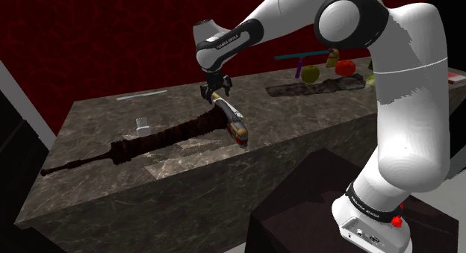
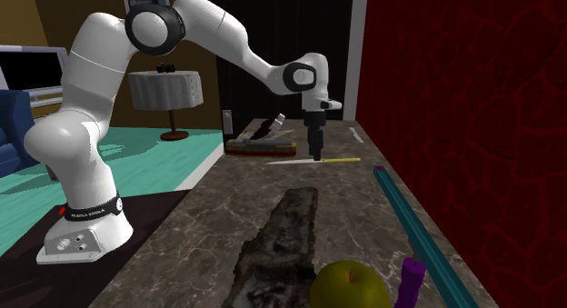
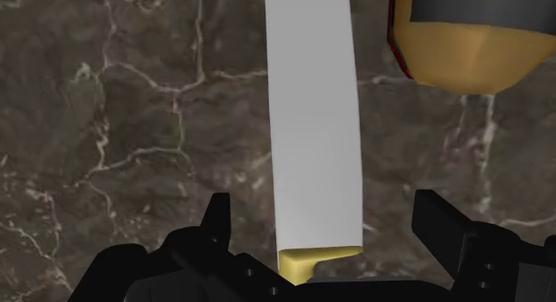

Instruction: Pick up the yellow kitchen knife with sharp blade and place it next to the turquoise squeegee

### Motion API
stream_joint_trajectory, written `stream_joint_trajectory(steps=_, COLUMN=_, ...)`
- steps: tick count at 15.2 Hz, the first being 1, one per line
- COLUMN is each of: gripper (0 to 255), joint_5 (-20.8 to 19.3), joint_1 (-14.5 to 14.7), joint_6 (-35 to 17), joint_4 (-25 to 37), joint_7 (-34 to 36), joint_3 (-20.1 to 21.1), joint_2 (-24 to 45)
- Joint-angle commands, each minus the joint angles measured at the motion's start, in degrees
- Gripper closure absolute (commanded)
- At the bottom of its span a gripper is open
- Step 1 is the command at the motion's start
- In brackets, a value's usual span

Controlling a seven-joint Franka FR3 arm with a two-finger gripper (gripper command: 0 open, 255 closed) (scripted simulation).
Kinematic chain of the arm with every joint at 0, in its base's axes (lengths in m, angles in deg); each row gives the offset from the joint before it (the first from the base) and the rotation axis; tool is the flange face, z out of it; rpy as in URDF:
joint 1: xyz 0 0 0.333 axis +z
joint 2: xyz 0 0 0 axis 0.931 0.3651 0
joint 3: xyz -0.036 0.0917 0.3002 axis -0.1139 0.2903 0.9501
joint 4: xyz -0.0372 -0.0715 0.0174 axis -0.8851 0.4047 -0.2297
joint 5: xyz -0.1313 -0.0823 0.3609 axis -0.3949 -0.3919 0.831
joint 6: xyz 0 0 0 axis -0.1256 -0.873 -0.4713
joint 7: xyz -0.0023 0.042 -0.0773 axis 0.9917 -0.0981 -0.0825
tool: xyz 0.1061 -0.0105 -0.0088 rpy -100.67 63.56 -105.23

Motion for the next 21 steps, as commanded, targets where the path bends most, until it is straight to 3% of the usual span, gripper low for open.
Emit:
stream_joint_trajectory(steps=1, gripper=0, joint_5=-0.02, joint_1=-0.02, joint_6=-0.15, joint_4=-0.09, joint_7=0.01, joint_3=-0.01, joint_2=0.03)
stream_joint_trajectory(steps=5, gripper=0, joint_5=-0.01, joint_1=-0.01, joint_6=-0.14, joint_4=-0.09, joint_7=0.01, joint_3=-0.01, joint_2=0.03)
stream_joint_trajectory(steps=6, gripper=255, joint_5=-0.01, joint_1=-0.01, joint_6=-0.14, joint_4=-0.09, joint_7=0.01, joint_3=-0.01, joint_2=0.03)
stream_joint_trajectory(steps=15, gripper=255, joint_5=-0.02, joint_1=0.04, joint_6=-0.19, joint_4=-0.21, joint_7=0.09, joint_3=0.02, joint_2=-0.04)
stream_joint_trajectory(steps=16, gripper=0, joint_5=-0.02, joint_1=0.04, joint_6=-0.19, joint_4=-0.21, joint_7=0.09, joint_3=0.01, joint_2=-0.04)
stream_joint_trajectory(steps=21, gripper=0, joint_5=2.83, joint_1=-3.77, joint_6=-0.31, joint_4=-6.96, joint_7=-7.03, joint_3=0.56, joint_2=-8.18)
